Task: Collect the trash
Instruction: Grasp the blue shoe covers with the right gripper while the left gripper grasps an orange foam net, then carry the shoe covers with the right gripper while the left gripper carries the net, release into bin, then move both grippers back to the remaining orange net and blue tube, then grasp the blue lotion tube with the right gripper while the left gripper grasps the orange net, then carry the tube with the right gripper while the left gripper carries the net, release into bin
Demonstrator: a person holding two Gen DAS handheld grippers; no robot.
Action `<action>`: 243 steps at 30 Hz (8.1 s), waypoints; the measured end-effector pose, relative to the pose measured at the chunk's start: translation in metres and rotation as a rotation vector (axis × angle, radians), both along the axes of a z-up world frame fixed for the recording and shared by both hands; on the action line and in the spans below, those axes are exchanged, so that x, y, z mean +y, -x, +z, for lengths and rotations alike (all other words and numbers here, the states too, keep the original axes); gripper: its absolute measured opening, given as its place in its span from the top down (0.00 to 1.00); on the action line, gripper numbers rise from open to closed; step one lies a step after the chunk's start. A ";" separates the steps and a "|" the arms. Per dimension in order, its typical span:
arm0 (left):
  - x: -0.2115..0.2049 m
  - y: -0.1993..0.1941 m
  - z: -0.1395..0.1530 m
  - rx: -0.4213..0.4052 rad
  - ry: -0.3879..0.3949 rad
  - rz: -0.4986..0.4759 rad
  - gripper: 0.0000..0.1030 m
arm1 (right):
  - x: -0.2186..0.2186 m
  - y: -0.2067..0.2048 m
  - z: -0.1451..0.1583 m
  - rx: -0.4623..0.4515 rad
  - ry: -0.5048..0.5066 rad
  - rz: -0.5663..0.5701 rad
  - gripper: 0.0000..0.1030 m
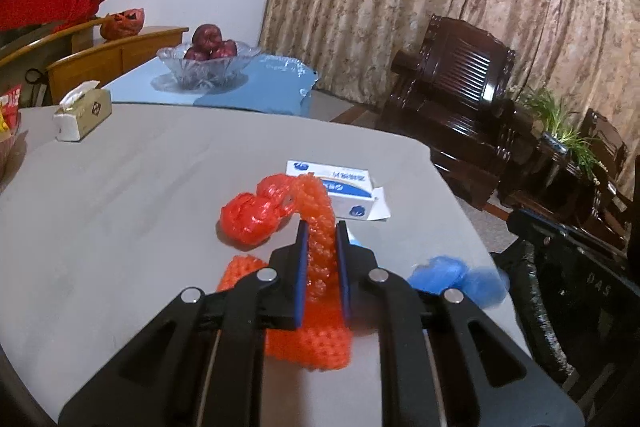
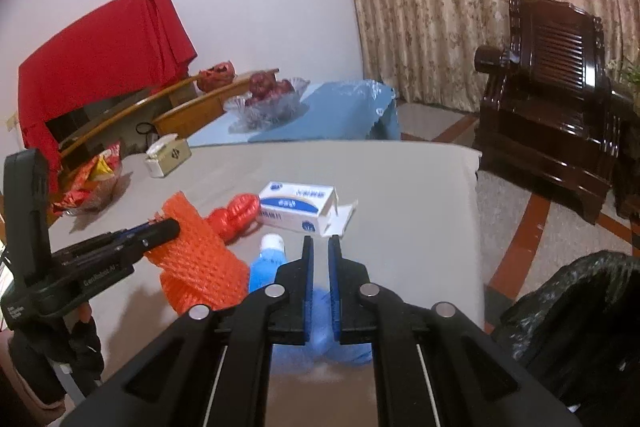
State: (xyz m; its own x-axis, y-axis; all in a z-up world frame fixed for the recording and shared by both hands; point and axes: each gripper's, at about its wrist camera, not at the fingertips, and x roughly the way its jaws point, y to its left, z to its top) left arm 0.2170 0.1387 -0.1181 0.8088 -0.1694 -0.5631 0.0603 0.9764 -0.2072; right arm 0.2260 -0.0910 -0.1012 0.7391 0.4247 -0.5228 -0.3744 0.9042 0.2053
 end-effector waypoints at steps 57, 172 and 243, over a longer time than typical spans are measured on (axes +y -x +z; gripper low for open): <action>-0.122 0.078 0.054 -0.086 0.014 -0.262 0.90 | -0.119 0.104 0.041 -0.022 0.035 -0.197 0.49; 0.017 -0.006 -0.065 0.155 -0.063 0.066 0.70 | 0.008 -0.010 -0.050 0.056 0.111 -0.074 0.06; 0.000 0.015 -0.004 0.013 -0.069 0.006 0.81 | 0.015 -0.012 -0.008 0.107 0.056 0.013 0.58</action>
State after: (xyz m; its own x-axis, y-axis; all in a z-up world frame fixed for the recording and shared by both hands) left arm 0.2021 0.1389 -0.1218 0.8024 -0.1250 -0.5835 0.0522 0.9888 -0.1400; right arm 0.2376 -0.0759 -0.1089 0.6724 0.4014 -0.6219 -0.3644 0.9108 0.1940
